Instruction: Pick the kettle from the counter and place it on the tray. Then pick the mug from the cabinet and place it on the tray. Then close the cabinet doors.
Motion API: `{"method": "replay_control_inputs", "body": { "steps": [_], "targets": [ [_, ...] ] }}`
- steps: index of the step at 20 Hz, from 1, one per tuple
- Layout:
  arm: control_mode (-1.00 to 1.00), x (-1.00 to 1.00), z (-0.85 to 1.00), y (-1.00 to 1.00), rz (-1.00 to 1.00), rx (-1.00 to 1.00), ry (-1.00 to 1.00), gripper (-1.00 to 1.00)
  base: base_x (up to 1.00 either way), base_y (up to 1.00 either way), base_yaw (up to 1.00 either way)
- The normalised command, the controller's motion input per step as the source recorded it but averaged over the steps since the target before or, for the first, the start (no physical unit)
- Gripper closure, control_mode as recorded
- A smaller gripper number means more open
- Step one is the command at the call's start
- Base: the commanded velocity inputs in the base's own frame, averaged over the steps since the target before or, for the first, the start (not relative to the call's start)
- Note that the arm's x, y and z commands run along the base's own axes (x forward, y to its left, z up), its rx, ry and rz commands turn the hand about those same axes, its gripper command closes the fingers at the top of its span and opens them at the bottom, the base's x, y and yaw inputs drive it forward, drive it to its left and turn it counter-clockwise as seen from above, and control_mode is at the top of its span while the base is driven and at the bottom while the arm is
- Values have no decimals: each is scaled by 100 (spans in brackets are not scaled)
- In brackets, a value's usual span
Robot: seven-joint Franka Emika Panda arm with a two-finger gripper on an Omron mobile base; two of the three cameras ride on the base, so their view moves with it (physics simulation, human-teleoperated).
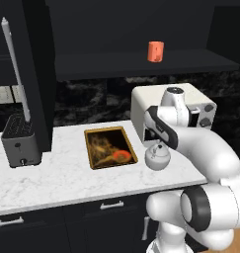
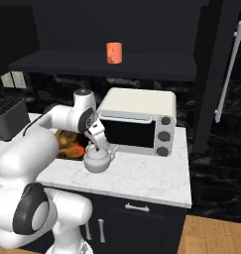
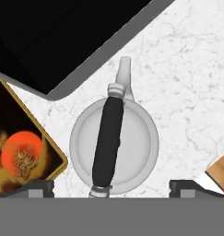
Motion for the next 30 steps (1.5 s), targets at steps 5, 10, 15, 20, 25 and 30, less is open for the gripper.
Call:
{"method": "replay_control_inputs", "body": {
  "steps": [5, 10, 15, 20, 25, 30],
  "targets": [
    [-100, 14, -28, -3, -8, 6, 0, -100, 0, 0, 0],
    [-100, 18, -12, 0, 0, 6, 0, -100, 0, 0, 0],
    [-100, 7, -4, 2, 0, 0, 0, 100, 0, 0, 0],
    [-100, -16, 42, 23, 0, 0, 0, 100, 0, 0, 0],
    [-100, -32, 96, 72, 1, -3, 2, 100, 0, 0, 0],
    [-100, 26, 20, 100, 12, -6, 16, 100, 0, 0, 0]
  ]
}}
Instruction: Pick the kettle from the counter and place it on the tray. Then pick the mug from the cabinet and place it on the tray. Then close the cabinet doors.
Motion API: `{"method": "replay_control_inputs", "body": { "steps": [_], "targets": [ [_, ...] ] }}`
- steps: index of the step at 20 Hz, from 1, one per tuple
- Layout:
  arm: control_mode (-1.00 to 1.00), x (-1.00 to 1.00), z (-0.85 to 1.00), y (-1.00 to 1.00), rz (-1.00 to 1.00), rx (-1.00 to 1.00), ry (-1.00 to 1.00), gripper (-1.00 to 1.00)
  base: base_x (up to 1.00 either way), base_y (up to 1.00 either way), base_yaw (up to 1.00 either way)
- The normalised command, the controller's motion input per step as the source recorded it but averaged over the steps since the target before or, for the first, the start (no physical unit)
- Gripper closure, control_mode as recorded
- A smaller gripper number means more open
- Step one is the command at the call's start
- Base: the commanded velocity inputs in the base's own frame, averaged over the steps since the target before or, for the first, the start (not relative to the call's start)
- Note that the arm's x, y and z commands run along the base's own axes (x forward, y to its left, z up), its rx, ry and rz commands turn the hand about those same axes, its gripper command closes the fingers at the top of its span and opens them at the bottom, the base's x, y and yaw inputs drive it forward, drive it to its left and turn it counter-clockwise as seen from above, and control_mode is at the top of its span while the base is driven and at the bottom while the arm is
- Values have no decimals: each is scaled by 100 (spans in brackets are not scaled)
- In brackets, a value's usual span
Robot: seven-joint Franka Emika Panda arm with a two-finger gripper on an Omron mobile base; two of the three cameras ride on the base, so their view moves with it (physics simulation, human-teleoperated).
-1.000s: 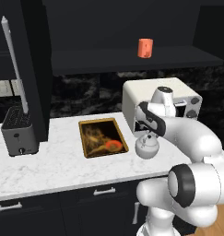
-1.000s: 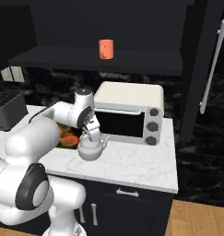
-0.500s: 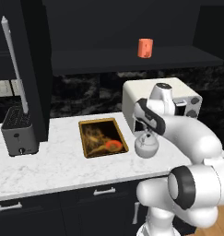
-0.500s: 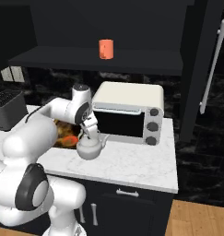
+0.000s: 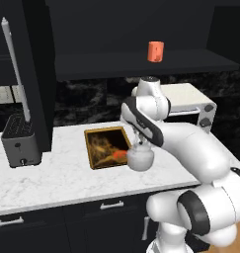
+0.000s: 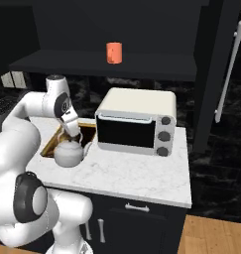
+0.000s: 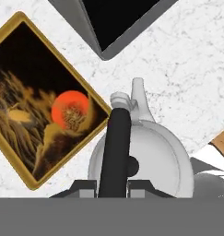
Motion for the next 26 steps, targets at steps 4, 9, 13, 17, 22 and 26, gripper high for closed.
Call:
{"method": "replay_control_inputs", "body": {
  "steps": [4, 9, 13, 17, 22, 26],
  "targets": [
    [-100, 72, 0, 73, 5, -1, 5, 100, 0, 0, 0],
    [-100, 77, 0, 32, 0, 0, 4, 100, 0, 0, 0],
    [-100, 61, -8, 19, 0, 0, 1, 100, 0, 0, 0],
    [-100, 29, -30, 15, 0, 0, -8, 100, 0, 0, 0],
    [-100, 28, -27, 3, 0, 0, -13, 100, 0, 0, 0],
    [-100, 24, -19, 0, 0, 3, -22, 100, 0, 0, 0]
  ]
}}
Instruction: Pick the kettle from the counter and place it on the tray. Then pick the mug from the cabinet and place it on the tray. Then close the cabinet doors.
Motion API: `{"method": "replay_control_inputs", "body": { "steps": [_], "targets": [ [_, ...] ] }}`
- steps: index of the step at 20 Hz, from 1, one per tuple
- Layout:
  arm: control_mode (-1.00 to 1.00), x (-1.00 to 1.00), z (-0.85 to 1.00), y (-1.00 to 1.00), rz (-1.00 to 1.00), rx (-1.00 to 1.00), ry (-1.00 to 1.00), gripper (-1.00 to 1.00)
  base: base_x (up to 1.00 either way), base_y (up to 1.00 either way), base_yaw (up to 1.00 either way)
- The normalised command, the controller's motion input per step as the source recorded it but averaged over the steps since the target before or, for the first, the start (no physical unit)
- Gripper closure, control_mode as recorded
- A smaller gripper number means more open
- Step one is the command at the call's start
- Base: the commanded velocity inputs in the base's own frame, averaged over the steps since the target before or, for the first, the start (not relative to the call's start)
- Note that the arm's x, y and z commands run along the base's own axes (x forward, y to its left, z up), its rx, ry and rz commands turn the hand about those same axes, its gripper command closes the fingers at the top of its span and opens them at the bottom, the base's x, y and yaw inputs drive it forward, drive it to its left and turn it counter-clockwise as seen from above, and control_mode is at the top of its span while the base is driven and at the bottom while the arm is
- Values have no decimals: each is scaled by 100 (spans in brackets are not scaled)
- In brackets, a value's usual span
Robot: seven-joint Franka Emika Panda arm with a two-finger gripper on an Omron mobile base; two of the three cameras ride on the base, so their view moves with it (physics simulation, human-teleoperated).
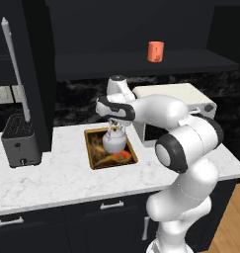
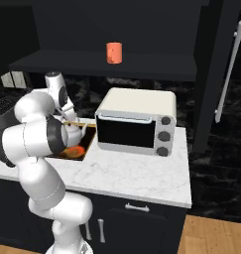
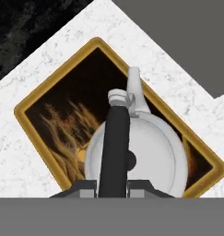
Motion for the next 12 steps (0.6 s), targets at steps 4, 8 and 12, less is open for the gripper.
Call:
{"method": "replay_control_inputs", "body": {
  "steps": [4, 8, 12],
  "targets": [
    [-100, 18, -23, 7, 0, 3, -23, 100, 0, 0, 0],
    [-100, 1, -25, 15, 0, 2, -26, 100, 0, 0, 0],
    [-100, 0, -32, 16, 0, 0, -10, -100, 0, 0, 0]
  ]
}}
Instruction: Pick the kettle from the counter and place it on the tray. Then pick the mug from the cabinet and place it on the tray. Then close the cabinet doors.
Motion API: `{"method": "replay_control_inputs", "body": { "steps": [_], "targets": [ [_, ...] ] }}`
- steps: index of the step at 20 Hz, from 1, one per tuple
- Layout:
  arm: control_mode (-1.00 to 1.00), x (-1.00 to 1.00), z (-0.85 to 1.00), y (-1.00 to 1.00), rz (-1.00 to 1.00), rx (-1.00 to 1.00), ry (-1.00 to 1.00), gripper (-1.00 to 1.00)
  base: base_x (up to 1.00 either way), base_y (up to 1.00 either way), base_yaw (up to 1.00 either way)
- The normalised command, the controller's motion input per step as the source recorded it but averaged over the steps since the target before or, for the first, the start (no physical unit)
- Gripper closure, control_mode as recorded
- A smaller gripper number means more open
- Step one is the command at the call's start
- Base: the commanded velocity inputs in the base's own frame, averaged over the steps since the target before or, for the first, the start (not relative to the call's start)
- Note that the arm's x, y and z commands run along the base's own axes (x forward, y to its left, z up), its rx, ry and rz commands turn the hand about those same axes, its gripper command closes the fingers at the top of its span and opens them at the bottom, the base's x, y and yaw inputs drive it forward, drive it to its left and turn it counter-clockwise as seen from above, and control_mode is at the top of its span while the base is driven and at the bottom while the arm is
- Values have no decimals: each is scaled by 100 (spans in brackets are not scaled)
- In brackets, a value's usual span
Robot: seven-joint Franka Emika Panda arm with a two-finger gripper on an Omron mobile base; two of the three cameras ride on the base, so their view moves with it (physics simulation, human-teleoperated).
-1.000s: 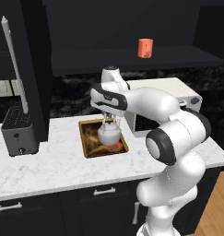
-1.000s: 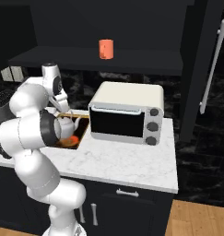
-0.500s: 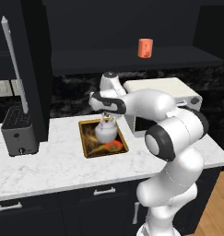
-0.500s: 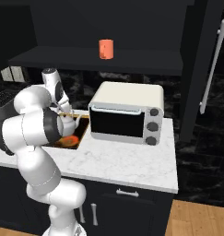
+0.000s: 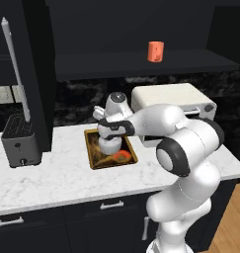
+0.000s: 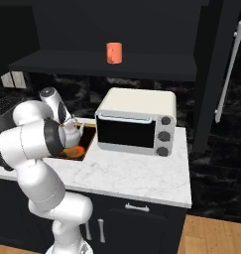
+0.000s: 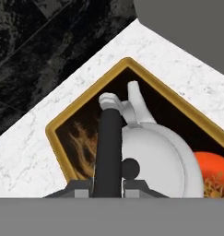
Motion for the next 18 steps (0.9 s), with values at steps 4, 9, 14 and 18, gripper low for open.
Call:
{"method": "replay_control_inputs", "body": {
  "steps": [4, 9, 14, 18],
  "targets": [
    [-100, 0, -32, 12, 0, 0, -2, -100, 0, 0, 0],
    [-100, -15, -15, 1, 0, 0, 3, -100, 0, 0, 0],
    [-100, -53, 18, 0, 0, -1, 24, -100, 0, 0, 0],
    [-100, -56, 53, -7, 0, 0, 9, -100, 0, 0, 0]
  ]
}}
